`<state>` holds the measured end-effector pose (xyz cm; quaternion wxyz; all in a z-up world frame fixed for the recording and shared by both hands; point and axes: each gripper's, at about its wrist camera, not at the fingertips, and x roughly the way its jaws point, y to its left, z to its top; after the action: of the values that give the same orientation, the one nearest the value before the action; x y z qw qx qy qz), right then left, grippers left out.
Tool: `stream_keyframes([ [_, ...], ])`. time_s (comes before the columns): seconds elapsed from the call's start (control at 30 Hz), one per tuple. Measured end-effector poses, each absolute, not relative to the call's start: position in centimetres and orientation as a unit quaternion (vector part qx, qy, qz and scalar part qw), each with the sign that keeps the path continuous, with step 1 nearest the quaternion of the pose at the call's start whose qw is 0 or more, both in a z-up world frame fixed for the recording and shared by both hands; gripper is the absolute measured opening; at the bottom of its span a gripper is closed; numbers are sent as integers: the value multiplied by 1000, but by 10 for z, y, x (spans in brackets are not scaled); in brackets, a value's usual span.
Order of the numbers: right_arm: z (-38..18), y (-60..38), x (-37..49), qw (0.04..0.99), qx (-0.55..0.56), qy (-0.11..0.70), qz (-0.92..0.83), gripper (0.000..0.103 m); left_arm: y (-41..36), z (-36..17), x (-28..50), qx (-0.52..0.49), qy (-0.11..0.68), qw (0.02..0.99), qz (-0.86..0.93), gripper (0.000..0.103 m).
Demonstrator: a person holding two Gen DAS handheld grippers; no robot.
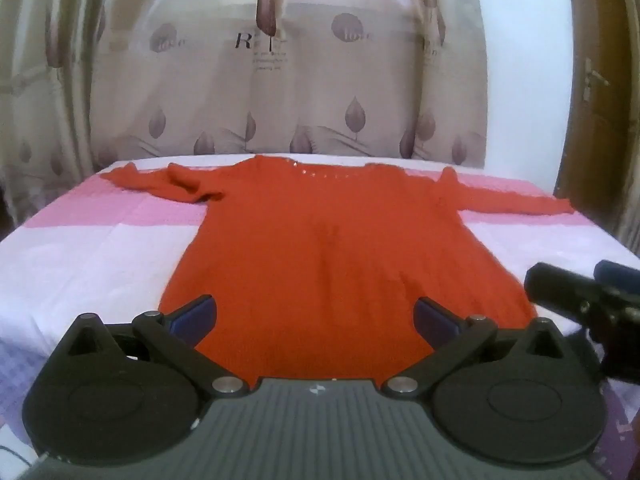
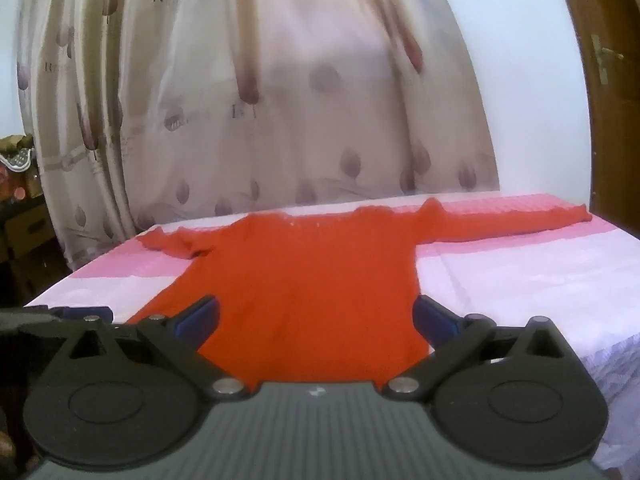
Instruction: Fold small clothes
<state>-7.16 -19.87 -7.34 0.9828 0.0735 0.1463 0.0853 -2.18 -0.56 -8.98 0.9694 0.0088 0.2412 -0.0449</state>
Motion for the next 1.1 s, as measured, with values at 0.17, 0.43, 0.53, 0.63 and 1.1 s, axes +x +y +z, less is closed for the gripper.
stream_keyframes([
  [0.17, -70, -194, -73, 983, 70, 149, 85, 103, 1, -94, -24, -4, 244, 969, -45, 103],
  [0.43, -67, -186, -75, 982, 65, 155, 81, 103, 3, -98, -30, 3, 243, 969, -45, 103],
  [0.53, -69, -185, -76, 983, 63, 155, 82, 103, 5, -99, -31, 2, 244, 969, -45, 103],
  [0.63, -69, -183, -77, 982, 60, 156, 82, 103, 6, -100, -31, 1, 249, 968, -43, 103],
  [1.1, -70, -177, -78, 981, 59, 166, 83, 103, 8, -98, -23, -4, 265, 963, -42, 103],
])
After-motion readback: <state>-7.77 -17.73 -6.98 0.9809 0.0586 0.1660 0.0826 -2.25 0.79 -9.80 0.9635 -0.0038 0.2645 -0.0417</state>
